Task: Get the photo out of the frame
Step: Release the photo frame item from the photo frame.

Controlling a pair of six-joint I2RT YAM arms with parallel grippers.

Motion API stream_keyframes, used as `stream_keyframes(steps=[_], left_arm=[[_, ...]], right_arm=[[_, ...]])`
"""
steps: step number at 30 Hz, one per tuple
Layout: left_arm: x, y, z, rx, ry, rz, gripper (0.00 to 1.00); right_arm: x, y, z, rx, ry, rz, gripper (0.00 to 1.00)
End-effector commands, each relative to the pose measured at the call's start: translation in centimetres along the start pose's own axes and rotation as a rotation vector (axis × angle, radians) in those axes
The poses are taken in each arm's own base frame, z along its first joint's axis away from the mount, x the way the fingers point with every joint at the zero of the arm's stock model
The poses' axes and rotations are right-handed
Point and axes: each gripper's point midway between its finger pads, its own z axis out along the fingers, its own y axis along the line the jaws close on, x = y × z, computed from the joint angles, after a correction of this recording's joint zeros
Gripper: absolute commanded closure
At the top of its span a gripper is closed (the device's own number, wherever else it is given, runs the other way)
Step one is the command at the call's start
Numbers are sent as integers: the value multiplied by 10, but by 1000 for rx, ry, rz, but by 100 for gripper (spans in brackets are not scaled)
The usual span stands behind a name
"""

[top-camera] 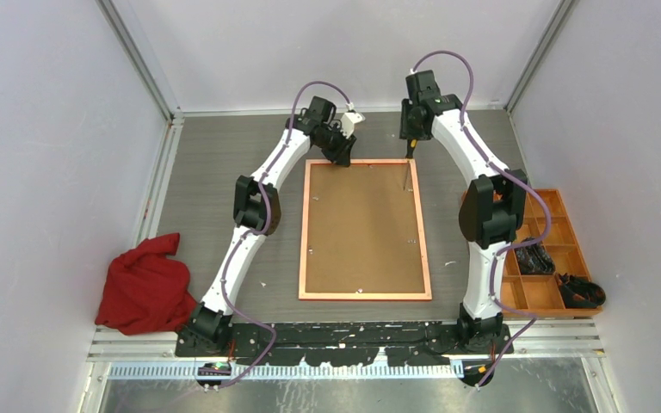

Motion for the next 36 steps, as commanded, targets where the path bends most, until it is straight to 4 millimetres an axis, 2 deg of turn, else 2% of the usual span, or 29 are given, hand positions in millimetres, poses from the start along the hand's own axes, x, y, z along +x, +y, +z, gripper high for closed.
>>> stream_keyframes(steps=[1,11,25,36], left_arm=[[16,0,4,1,47,-30,74],[16,2,5,-9,48,-37,74],[17,5,6,-28,52,-44,74],[17,5,6,-32,54,-49,74]], right_arm=[[-38,-8,-18,47,-118,46,99],[-25,-14,-3,88,-71,26,99],[-19,-21,6,128,-52,5,99],[-12,-18,13,121,-27,-4,99]])
